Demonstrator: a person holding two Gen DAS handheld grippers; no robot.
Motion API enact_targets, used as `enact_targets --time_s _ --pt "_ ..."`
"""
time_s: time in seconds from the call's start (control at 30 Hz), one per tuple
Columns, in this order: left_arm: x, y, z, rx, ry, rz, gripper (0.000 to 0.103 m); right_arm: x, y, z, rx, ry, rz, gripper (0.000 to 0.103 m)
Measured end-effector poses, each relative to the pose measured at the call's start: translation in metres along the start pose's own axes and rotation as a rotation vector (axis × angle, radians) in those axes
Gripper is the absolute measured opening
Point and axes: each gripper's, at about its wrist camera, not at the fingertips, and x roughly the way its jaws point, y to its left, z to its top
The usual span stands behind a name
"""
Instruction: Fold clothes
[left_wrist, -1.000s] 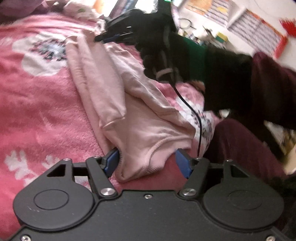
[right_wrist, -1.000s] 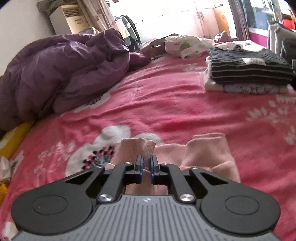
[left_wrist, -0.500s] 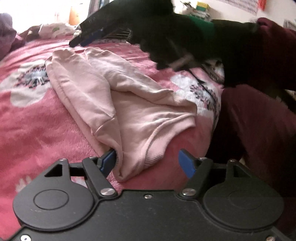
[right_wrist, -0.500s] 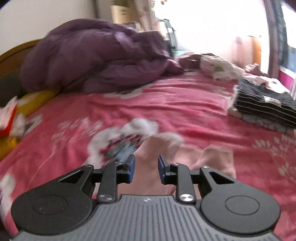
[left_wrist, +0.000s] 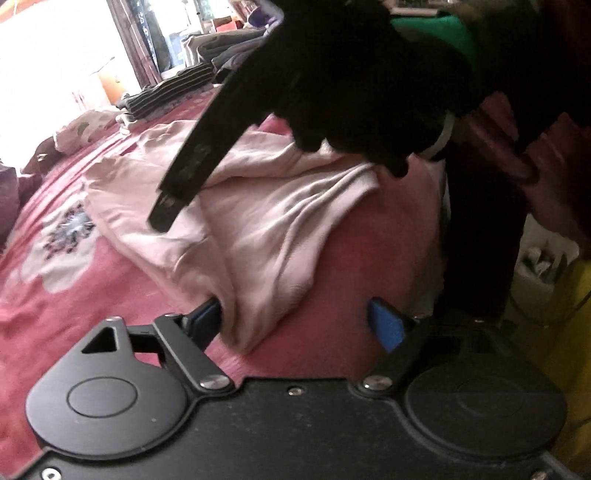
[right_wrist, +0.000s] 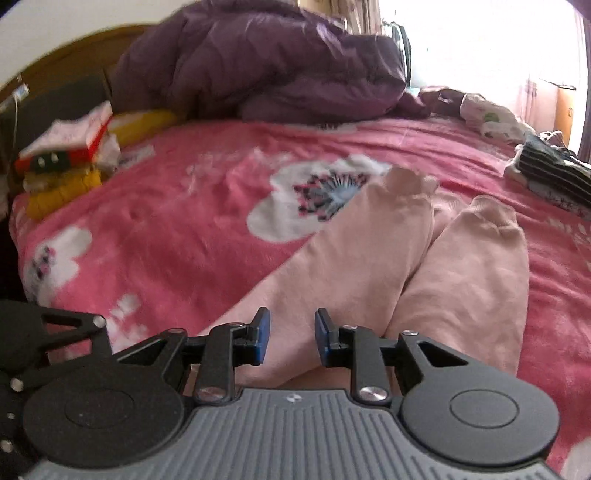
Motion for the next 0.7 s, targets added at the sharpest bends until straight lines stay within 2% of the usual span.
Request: enact_targets --time_s 0.13,0.2,0.3,0.37,0.5,0.53,0.63,0.7 --pt "-0.032 0.024 -0.004 -0.097 -0.096 0.075 0.083 -0.013 0.001 0.0 -0.032 -0.027 -0.003 0.028" --pt "-0.044 0.034 0.001 -0.157 -0.193 0.101 0.083 -0.016 0.0 -0.002 -0.037 -0.041 -0.005 0.028" --pt "-0.038 0.029 0.015 -0.137 -0.265 0.089 0.083 -0.017 -0.005 -0.004 -0.002 -0.059 -0.006 0.028" --pt "-0.023 0.023 0.022 -0.097 -0.239 0.077 0.083 -0.016 -0.01 -0.005 0.037 -0.065 -0.001 0.028" --pt "0.018 0.022 0.017 -0.076 -0.052 0.022 0.083 -0.011 -0.015 -0.009 0.08 -0.065 0.012 0.028" --pt "0.025 0.021 0.015 -0.072 -0.024 0.015 0.083 -0.007 -0.016 -0.01 0.077 -0.04 -0.005 0.028" --pt "0.027 0.019 0.014 -0.069 -0.038 0.019 0.083 0.006 -0.019 -0.013 0.071 0.048 -0.052 0.029" --pt "0.02 0.021 0.015 -0.076 -0.062 0.021 0.083 -0.001 -0.02 -0.015 0.082 0.003 -0.034 0.029"
